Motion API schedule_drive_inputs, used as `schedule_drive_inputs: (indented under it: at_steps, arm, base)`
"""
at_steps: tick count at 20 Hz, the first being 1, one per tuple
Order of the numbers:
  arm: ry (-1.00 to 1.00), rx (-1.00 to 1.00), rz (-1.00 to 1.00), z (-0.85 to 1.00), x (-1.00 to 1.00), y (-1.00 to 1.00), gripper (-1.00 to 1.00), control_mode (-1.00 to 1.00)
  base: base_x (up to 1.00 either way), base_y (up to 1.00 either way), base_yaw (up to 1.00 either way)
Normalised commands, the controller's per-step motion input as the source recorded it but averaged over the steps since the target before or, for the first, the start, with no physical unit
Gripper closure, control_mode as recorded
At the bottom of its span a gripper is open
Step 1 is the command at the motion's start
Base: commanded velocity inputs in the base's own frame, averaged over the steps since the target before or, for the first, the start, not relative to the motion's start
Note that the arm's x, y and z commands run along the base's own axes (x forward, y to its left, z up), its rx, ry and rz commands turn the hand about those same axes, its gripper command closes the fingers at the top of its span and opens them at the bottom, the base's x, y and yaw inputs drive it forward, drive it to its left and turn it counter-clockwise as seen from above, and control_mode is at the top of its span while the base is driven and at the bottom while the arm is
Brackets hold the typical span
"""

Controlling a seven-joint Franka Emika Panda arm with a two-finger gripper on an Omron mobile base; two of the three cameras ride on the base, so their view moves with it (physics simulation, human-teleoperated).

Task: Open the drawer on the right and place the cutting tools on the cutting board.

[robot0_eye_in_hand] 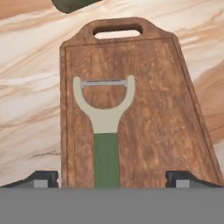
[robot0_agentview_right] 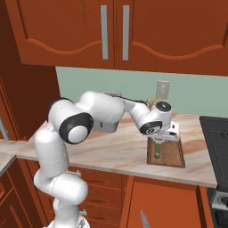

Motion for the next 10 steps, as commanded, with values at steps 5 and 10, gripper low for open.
schedule_drive_inputs:
  at_steps: [5, 10]
  arm:
    - [-0.13, 0.0, -0.02, 0.4, -0.9, 0.0, -1.0, -1.0]
    - [0.0, 0.0, -0.1, 0.36, -1.0, 0.0, -1.0, -1.0]
  base:
    - [0.0, 0.0, 0.0]
    - [0.0, 0.0, 0.0]
